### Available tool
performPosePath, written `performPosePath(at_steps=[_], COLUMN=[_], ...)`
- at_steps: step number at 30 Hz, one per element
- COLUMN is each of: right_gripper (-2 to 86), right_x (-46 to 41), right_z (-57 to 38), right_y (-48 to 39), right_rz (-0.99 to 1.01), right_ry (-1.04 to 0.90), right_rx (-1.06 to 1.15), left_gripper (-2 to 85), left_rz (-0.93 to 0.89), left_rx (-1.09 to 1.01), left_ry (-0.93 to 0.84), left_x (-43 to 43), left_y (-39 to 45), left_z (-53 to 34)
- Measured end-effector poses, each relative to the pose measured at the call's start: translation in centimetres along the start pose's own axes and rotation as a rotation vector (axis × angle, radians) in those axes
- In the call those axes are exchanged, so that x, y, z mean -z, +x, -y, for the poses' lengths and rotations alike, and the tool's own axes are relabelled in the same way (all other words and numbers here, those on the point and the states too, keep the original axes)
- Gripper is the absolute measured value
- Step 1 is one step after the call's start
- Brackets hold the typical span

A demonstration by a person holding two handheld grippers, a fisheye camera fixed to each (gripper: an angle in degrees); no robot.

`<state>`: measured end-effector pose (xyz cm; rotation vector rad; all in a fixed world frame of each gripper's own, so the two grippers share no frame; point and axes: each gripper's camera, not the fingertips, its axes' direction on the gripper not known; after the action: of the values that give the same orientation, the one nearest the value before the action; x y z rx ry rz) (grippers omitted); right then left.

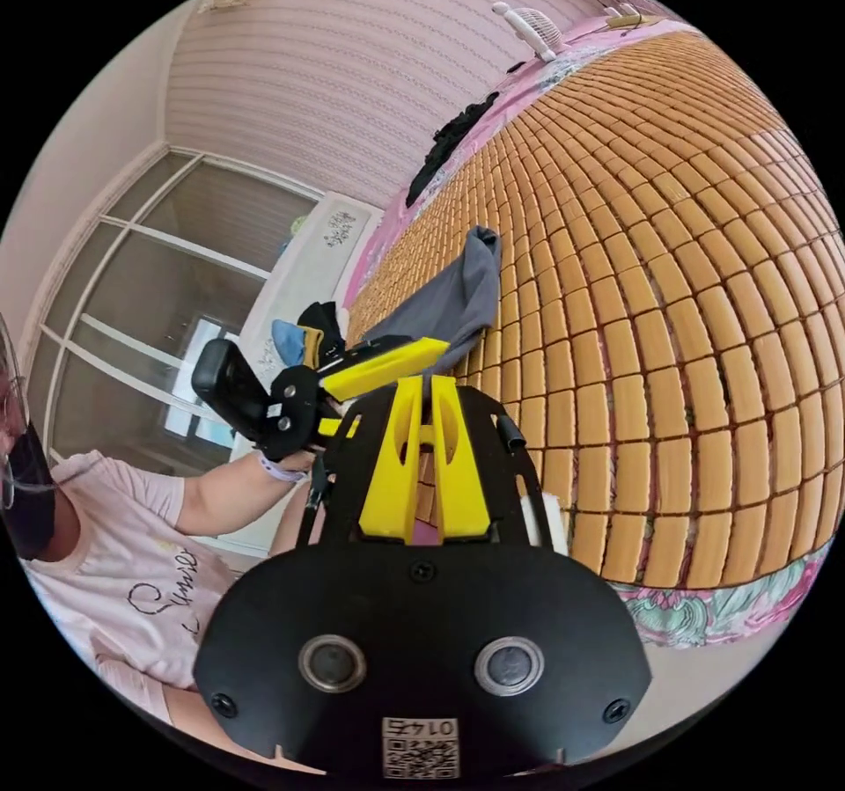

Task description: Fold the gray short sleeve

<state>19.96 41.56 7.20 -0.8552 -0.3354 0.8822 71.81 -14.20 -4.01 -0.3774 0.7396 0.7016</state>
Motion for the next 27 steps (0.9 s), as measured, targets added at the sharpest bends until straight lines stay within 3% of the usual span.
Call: performPosePath(at_steps=[3, 6, 13, 17, 20, 27], right_gripper=[2.3, 4.7, 13.2, 11.2, 4.6, 1.8], right_x=[1.1, 4.6, 3.1, 1.9, 1.5, 7.0], right_z=[0.3, -0.2, 0.7, 0.8, 0.8, -2.1], right_y=[-0.4, 1.4, 1.6, 2.0, 2.3, 2.1], right_rz=[0.000, 0.047, -0.439, -0.310, -0.298, -0.168], right_ry=[-0.027, 0.203, 0.087, 0.068, -0.004, 0.184], right_rx=[0.078, 0.006, -0.097, -0.084, -0.102, -0.132], left_gripper=[3.9, 0.0, -0.7, -0.7, -0.6, -0.6], left_rz=[0.036, -0.046, -0.105, -0.121, -0.119, -0.033], left_rx=[0.042, -0.031, -0.070, -0.025, 0.013, 0.119], left_ry=[-0.050, -0.042, -0.052, -0.076, -0.074, 0.046], left_x=[-0.1, 1.4, 5.3, 6.1, 6.8, 10.3], left_y=[0.8, 2.8, 8.0, 9.2, 9.6, 10.5], left_z=[0.3, -0.5, -5.4, -8.0, -9.4, -13.3])
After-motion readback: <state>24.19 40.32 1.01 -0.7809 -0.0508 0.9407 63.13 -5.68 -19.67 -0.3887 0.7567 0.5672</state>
